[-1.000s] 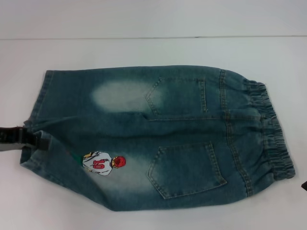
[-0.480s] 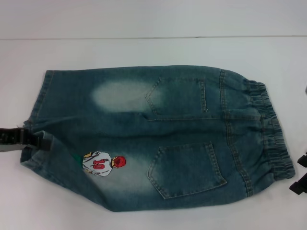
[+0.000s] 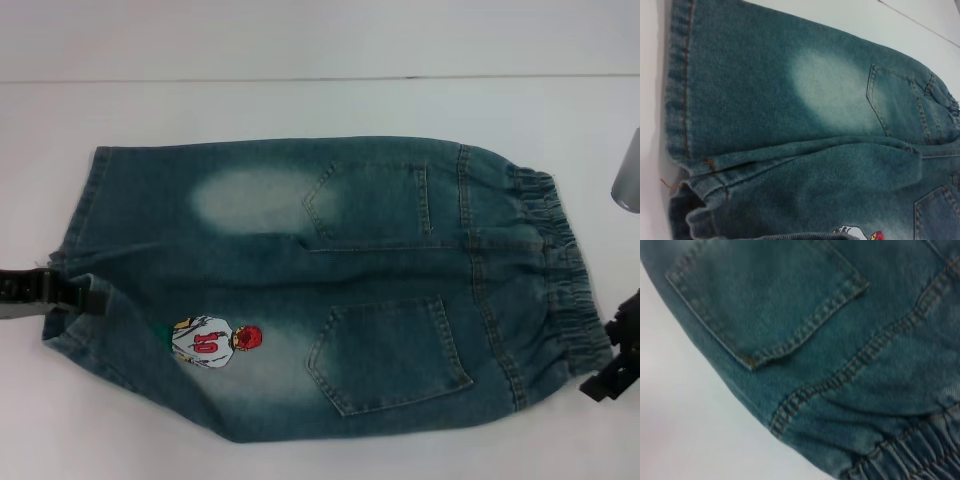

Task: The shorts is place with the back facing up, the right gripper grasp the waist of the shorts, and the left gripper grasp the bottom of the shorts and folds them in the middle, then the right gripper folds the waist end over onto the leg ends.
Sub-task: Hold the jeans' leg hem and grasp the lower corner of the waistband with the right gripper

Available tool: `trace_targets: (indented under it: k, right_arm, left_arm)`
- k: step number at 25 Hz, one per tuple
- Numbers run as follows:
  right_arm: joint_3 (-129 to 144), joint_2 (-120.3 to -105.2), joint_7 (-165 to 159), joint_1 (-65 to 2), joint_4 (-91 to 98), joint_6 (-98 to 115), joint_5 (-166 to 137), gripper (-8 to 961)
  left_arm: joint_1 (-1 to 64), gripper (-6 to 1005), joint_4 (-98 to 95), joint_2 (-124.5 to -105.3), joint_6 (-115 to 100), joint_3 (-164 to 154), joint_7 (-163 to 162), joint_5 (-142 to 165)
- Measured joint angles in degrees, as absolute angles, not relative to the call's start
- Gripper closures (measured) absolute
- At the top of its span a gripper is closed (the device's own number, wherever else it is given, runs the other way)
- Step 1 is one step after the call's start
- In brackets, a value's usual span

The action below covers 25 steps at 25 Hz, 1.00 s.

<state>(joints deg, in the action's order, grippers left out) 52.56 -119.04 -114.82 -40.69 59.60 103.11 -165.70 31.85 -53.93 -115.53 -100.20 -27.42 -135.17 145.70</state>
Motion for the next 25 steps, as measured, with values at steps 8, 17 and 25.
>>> trace_targets:
  k: [8, 17, 25]
  right_arm:
    - [52.24, -118.64, -114.31, -40.33, 59.60, 103.37, -161.07, 42]
    - [52.19, -118.36, -113.66, -40.43, 59.83, 103.72, -159.97, 48]
    - [52.35, -118.40, -113.56, -40.29, 59.71, 103.58, -160.19, 417]
  left_arm:
    - [31.81, 983, -53.95, -115.59, -100.02, -27.42, -135.17, 145.69]
    - [31.72, 984, -53.97, -115.57, -100.00, -27.42, -135.17, 145.71]
    - [31.73, 984, -53.97, -115.57, -100.01, -27.42, -135.17, 145.70]
